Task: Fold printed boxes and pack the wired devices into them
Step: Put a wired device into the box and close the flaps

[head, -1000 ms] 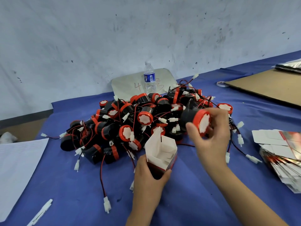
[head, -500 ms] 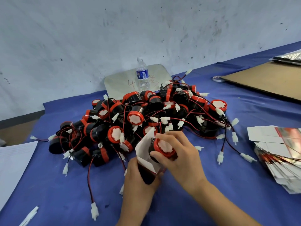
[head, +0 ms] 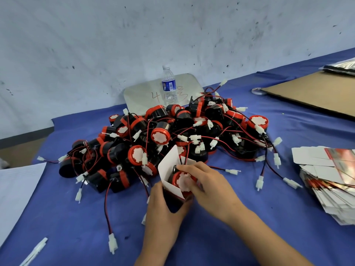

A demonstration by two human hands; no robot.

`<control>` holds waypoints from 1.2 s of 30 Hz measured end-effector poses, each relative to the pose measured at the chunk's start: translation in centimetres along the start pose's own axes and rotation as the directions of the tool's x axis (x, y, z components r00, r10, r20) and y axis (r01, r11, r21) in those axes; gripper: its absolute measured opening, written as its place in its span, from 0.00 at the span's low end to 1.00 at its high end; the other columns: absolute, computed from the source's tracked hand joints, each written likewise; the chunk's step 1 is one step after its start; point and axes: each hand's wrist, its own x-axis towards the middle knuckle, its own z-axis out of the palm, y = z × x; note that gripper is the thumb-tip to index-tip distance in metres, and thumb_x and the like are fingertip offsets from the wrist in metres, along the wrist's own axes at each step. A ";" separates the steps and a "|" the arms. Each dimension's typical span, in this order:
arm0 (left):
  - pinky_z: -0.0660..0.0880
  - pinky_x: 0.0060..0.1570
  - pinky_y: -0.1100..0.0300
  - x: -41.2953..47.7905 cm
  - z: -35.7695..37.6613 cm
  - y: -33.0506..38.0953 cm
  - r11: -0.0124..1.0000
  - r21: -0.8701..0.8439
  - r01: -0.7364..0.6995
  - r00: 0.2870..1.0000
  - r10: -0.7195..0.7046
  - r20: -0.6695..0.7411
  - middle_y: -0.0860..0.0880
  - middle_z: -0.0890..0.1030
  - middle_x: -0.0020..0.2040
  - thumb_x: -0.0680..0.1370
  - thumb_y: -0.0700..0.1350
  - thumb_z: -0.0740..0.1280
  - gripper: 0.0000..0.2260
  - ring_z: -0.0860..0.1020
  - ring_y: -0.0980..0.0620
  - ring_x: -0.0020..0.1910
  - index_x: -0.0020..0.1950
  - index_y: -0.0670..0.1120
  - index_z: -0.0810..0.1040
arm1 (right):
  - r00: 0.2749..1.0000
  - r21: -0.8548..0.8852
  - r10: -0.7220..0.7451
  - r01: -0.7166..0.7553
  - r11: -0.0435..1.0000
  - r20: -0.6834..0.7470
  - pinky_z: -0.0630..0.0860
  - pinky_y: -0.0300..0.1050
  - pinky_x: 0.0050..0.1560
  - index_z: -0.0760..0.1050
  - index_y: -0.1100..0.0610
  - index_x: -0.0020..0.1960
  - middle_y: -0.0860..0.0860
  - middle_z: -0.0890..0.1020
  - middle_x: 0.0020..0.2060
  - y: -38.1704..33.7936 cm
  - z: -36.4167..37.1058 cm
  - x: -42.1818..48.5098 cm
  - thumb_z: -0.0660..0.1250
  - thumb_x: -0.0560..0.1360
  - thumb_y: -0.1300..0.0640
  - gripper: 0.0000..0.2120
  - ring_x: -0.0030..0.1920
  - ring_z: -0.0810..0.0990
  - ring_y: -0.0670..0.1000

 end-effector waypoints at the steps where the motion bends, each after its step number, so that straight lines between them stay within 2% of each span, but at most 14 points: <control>1: 0.76 0.48 0.63 0.0 0.0 0.1 1.000 -0.004 -0.012 1.000 0.012 0.001 0.58 0.79 0.52 0.67 0.51 0.78 0.23 0.77 0.62 0.52 0.58 0.55 0.72 | 1.000 -0.001 0.025 -0.025 1.000 0.001 0.75 0.50 0.53 0.67 0.41 0.70 0.41 0.73 0.62 0.0 0.0 0.0 0.57 0.82 0.51 0.18 0.58 0.75 0.50; 6: 0.76 0.51 0.60 0.0 0.0 0.1 0.999 -0.021 -0.028 0.999 0.028 0.030 0.57 0.79 0.53 0.67 0.49 0.79 0.25 0.77 0.60 0.53 0.60 0.52 0.73 | 0.995 0.013 0.099 -0.099 0.995 0.014 0.75 0.52 0.52 0.71 0.43 0.64 0.44 0.79 0.52 0.0 -0.3 0.2 0.57 0.80 0.46 0.13 0.54 0.77 0.51; 13: 0.71 0.49 0.72 -0.1 0.2 0.0 0.999 -0.018 -0.049 0.998 0.050 0.036 0.60 0.80 0.53 0.67 0.53 0.78 0.24 0.76 0.65 0.54 0.59 0.58 0.73 | 0.989 -0.031 0.130 -0.132 0.991 -0.066 0.73 0.44 0.40 0.76 0.47 0.51 0.42 0.76 0.38 0.2 -0.4 0.3 0.61 0.77 0.42 0.11 0.43 0.76 0.47; 16: 0.71 0.48 0.72 -0.1 0.4 -0.1 0.999 0.001 -0.048 0.998 0.048 0.051 0.61 0.78 0.53 0.67 0.54 0.78 0.24 0.75 0.65 0.54 0.59 0.61 0.71 | 0.983 -0.014 0.140 -0.143 0.990 -0.122 0.73 0.44 0.42 0.78 0.50 0.45 0.41 0.72 0.45 0.5 0.1 0.4 0.65 0.75 0.42 0.12 0.46 0.71 0.45; 19: 0.71 0.49 0.72 -0.2 0.6 0.0 0.999 0.005 -0.034 0.997 0.034 0.065 0.61 0.77 0.55 0.67 0.54 0.77 0.27 0.74 0.64 0.57 0.60 0.63 0.68 | 0.973 -0.077 0.104 -0.122 0.990 -0.208 0.71 0.41 0.52 0.79 0.53 0.38 0.41 0.67 0.64 0.7 0.7 0.4 0.70 0.72 0.44 0.13 0.58 0.63 0.46; 20: 0.71 0.51 0.71 -0.2 0.6 0.0 0.999 -0.003 -0.036 0.998 0.037 0.058 0.62 0.76 0.57 0.67 0.53 0.77 0.29 0.74 0.63 0.58 0.62 0.64 0.66 | 0.972 -0.054 0.119 -0.132 0.990 -0.202 0.68 0.41 0.56 0.77 0.52 0.37 0.40 0.61 0.71 0.8 0.9 0.4 0.71 0.72 0.44 0.12 0.63 0.60 0.47; 22: 0.70 0.57 0.68 -0.4 0.5 0.4 0.998 -0.009 -0.063 0.997 0.063 0.048 0.71 0.70 0.63 0.68 0.52 0.77 0.40 0.72 0.64 0.61 0.72 0.67 0.57 | 0.969 0.033 0.218 -0.215 0.976 -0.116 0.66 0.43 0.60 0.74 0.49 0.35 0.41 0.55 0.75 0.9 1.1 0.6 0.71 0.72 0.44 0.12 0.68 0.57 0.47; 24: 0.67 0.57 0.73 -0.6 0.4 0.8 0.991 0.023 -0.135 0.989 0.134 0.063 0.77 0.63 0.63 0.70 0.49 0.76 0.48 0.69 0.69 0.60 0.73 0.73 0.43 | 0.940 0.092 0.342 -0.340 0.936 -0.002 0.72 0.47 0.56 0.71 0.48 0.34 0.44 0.68 0.67 1.1 1.0 1.0 0.69 0.73 0.43 0.14 0.64 0.66 0.50; 25: 0.65 0.55 0.77 -0.7 0.4 0.8 0.982 0.049 -0.184 0.981 0.180 0.070 0.74 0.65 0.63 0.71 0.47 0.76 0.49 0.68 0.73 0.59 0.71 0.75 0.41 | 0.928 0.092 0.372 -0.373 0.923 0.023 0.74 0.48 0.50 0.70 0.48 0.32 0.45 0.75 0.55 1.1 1.0 1.1 0.69 0.73 0.43 0.16 0.56 0.73 0.50; 27: 0.59 0.54 0.83 -0.8 0.6 0.9 0.960 0.108 -0.259 0.965 0.252 0.075 0.64 0.66 0.64 0.73 0.42 0.75 0.48 0.63 0.77 0.61 0.70 0.78 0.44 | 0.927 0.102 0.374 -0.375 0.921 0.033 0.74 0.47 0.40 0.72 0.49 0.33 0.45 0.77 0.37 0.8 0.9 1.1 0.67 0.74 0.44 0.14 0.42 0.76 0.49; 28: 0.58 0.56 0.84 -0.8 0.7 1.0 0.952 0.125 -0.281 0.959 0.272 0.079 0.61 0.65 0.67 0.73 0.41 0.74 0.46 0.62 0.77 0.63 0.69 0.78 0.49 | 0.936 0.121 0.350 -0.351 0.929 0.031 0.75 0.46 0.40 0.75 0.49 0.36 0.45 0.78 0.37 0.6 1.0 1.1 0.67 0.75 0.47 0.10 0.40 0.76 0.48; 30: 0.58 0.58 0.82 -0.8 0.6 1.3 0.942 0.124 -0.313 0.948 0.302 0.095 0.55 0.63 0.71 0.74 0.38 0.73 0.38 0.60 0.75 0.66 0.66 0.75 0.61 | 0.959 0.217 0.283 -0.280 0.935 0.016 0.76 0.42 0.44 0.78 0.48 0.46 0.45 0.79 0.44 0.2 1.1 0.9 0.66 0.75 0.56 0.04 0.45 0.77 0.46; 33: 0.59 0.57 0.82 -0.8 0.5 1.3 0.938 0.134 -0.318 0.948 0.311 0.073 0.55 0.64 0.72 0.73 0.37 0.73 0.29 0.60 0.75 0.66 0.61 0.68 0.68 | 0.984 0.483 0.177 -0.143 0.864 -0.025 0.76 0.37 0.46 0.74 0.50 0.50 0.49 0.78 0.47 -0.4 0.9 0.4 0.63 0.71 0.71 0.17 0.47 0.78 0.47; 36: 0.62 0.56 0.81 -0.6 0.2 1.0 0.943 0.141 -0.301 0.954 0.298 0.038 0.60 0.66 0.66 0.72 0.37 0.73 0.31 0.63 0.74 0.63 0.59 0.71 0.68 | 0.984 0.674 0.163 -0.070 0.736 -0.076 0.75 0.35 0.45 0.73 0.52 0.53 0.46 0.80 0.48 -0.7 0.1 0.3 0.61 0.71 0.72 0.19 0.48 0.78 0.45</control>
